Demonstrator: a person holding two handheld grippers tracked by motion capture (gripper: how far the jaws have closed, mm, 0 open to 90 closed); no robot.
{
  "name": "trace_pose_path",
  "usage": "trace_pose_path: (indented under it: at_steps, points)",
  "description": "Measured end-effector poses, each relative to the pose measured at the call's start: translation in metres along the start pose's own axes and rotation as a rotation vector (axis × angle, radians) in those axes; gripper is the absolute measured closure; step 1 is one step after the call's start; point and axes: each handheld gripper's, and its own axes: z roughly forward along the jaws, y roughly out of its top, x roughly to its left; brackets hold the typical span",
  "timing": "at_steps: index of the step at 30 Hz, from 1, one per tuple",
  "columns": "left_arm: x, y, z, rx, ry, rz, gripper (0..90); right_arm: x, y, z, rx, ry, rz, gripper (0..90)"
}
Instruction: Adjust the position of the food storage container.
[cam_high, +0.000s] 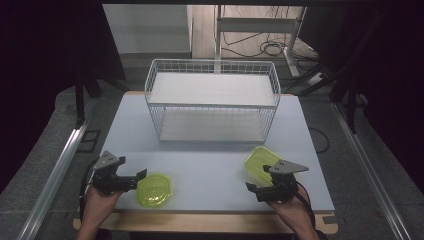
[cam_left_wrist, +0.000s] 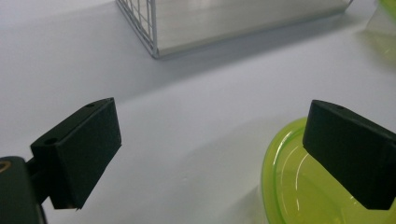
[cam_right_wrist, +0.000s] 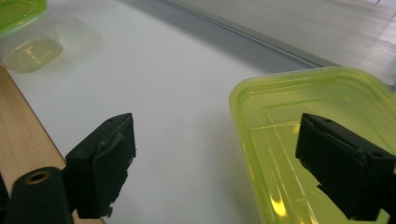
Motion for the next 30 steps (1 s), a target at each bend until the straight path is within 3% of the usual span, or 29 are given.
trace_pose_path:
  at_steps: [3,6,11,16,23,27,30]
  points:
    - [-0.001,0.0,-0.001,-0.009,-0.017,0.001,6.2,0.0,0.001,-0.002,-0.015,-0.001,-0.013,15.5]
    - [-0.007,0.001,-0.002,-0.012,-0.019,0.039,8.0,0.001,0.001,-0.001,-0.015,0.0,-0.022,15.7]
    - [-0.012,0.002,-0.001,-0.016,-0.031,0.064,12.9,0.002,-0.002,0.003,0.005,-0.008,-0.032,16.0]
    - [-0.013,0.004,-0.005,-0.031,-0.053,0.062,17.8,0.002,-0.002,0.005,0.006,-0.012,-0.037,16.0]
    - [-0.026,0.007,-0.013,-0.03,-0.139,0.117,42.5,0.003,-0.002,0.004,-0.002,-0.006,-0.042,16.0]
    - [-0.034,0.008,-0.016,-0.014,-0.182,0.15,65.3,0.004,-0.003,0.004,0.001,-0.004,-0.047,16.0]
    - [-0.041,0.009,-0.019,-0.003,-0.207,0.167,76.3,0.004,-0.003,0.005,0.011,-0.007,-0.058,16.3]
